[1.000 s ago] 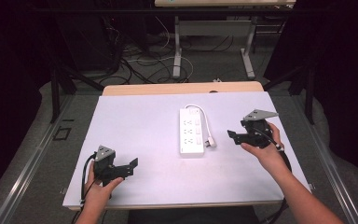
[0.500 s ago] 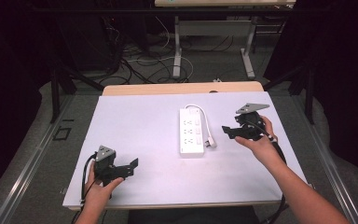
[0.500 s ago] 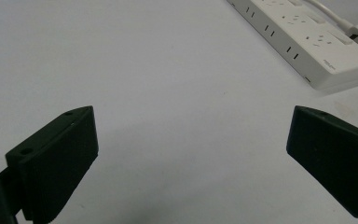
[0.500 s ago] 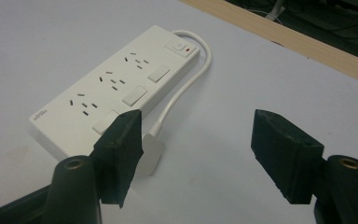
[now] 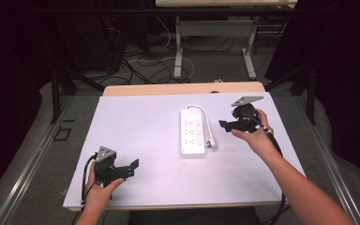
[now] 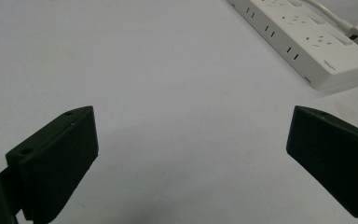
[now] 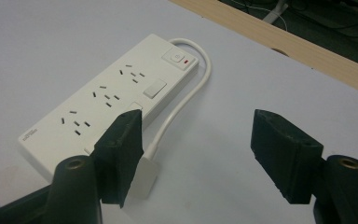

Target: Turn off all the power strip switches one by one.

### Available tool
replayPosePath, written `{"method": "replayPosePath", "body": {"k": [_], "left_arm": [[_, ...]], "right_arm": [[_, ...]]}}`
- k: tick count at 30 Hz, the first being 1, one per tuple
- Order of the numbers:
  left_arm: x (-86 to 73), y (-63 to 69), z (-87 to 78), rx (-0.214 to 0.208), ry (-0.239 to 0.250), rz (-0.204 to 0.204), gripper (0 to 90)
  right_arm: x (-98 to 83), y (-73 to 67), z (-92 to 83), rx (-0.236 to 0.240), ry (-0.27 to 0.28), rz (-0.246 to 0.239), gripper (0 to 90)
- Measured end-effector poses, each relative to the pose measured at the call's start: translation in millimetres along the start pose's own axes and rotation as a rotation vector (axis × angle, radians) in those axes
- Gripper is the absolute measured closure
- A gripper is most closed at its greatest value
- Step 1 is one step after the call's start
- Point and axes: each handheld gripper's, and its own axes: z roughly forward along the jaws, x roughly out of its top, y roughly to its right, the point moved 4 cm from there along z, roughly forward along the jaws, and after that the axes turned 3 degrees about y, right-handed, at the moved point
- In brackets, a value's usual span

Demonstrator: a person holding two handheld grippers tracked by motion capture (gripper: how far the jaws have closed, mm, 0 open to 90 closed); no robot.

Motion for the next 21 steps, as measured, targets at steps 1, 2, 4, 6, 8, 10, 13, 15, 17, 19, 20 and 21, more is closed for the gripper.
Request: {"method": "replayPosePath", "body": {"k": [1,2,4,6,8,10,13,15,17,19,20,21], "left_arm": [[0.0,-0.2,0.0,0.0,-0.001,0.001,2.0],[0.1,-0.3,0.0,0.0,0.0,0.001,2.0],[0.1,-0.4,0.1,0.0,0.0,0.001,2.0],[0.0,-0.5,0.1,0.0,-0.001,0.001,2.0],[0.0,-0.8,0.0,0.0,-0.001,0.001,2.0],[-0.1,-1.0,0.1,-0.001,0.001,-0.001,2.0],[-0.1,-1.3,-0.2,-0.001,-0.002,-0.001,2.0],[-0.1,-1.4,-0.1,-0.001,-0.002,-0.001,2.1],[-0.2,-1.7,0.0,-0.001,-0.003,-0.002,2.0],[-0.1,-2.1,0.0,0.0,-0.005,-0.002,2.0],[-0.1,-2.1,0.0,0.0,-0.004,-0.005,2.1],[0.0,-2.5,-0.1,-0.001,-0.004,-0.003,2.1]], "right_arm": [[3.0,-0.1,3.2,-0.001,-0.004,-0.007,33.4],[4.7,-0.1,4.9,-0.001,-0.007,-0.009,33.4],[7.6,-0.2,8.2,0.0,-0.013,-0.016,33.4],[10.7,-0.3,12.0,-0.003,-0.01,-0.022,33.4],[13.2,-0.9,14.9,-0.002,-0.016,-0.02,33.4],[16.0,-1.4,19.2,-0.002,-0.018,-0.011,33.4],[18.4,-1.9,23.1,0.003,-0.023,-0.01,33.8],[22.2,-3.1,28.6,0.015,-0.026,-0.004,34.3],[24.4,-4.3,32.7,0.018,-0.037,-0.009,34.8],[25.6,-4.8,34.2,0.017,-0.041,-0.012,34.9],[28.2,-6.0,38.9,0.018,-0.047,-0.021,35.5],[29.3,-6.8,40.9,0.016,-0.053,-0.023,35.6]]}}
